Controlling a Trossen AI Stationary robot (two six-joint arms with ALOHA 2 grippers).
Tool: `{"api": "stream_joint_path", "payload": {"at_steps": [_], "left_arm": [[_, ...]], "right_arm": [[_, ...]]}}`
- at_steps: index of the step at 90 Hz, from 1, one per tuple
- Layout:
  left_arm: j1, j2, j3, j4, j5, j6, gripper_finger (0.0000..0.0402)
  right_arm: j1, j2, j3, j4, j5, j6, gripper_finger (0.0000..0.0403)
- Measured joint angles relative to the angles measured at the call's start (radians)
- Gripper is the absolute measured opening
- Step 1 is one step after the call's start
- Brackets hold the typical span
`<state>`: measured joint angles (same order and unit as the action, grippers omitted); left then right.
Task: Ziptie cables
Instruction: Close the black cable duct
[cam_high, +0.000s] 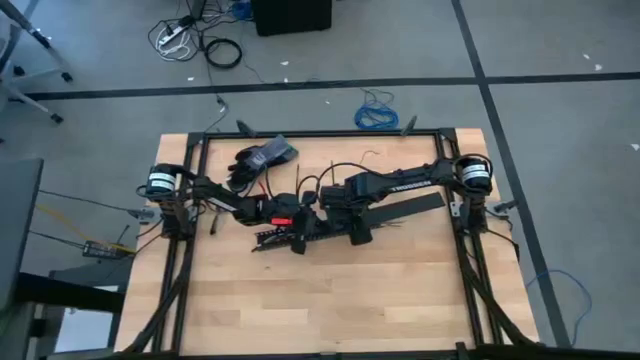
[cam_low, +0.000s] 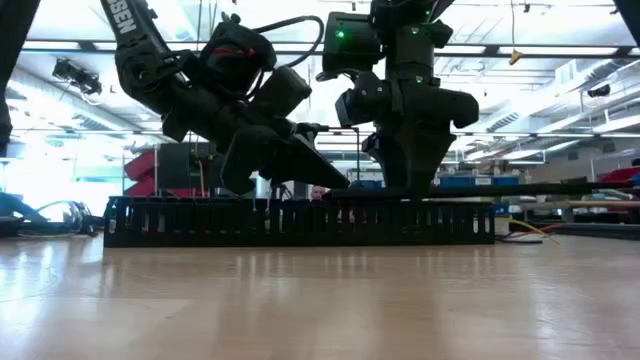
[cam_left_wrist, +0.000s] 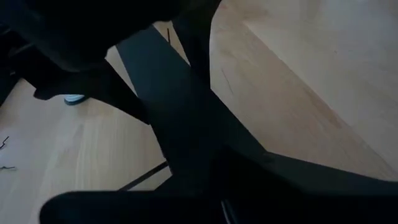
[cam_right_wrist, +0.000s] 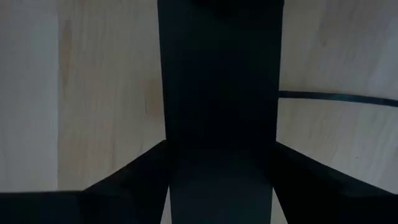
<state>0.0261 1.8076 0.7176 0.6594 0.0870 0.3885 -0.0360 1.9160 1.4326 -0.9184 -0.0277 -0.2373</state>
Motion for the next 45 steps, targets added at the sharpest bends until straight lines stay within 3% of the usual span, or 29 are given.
{"api": "stream_joint_path", "payload": {"at_steps": [45], "left_arm": [[0.000,0.000,0.000,0.018,-0.011,0.002,0.0025]], "right_arm": [[0.002,0.000,0.000,-0.001,0.016,0.087,0.0240]]}}
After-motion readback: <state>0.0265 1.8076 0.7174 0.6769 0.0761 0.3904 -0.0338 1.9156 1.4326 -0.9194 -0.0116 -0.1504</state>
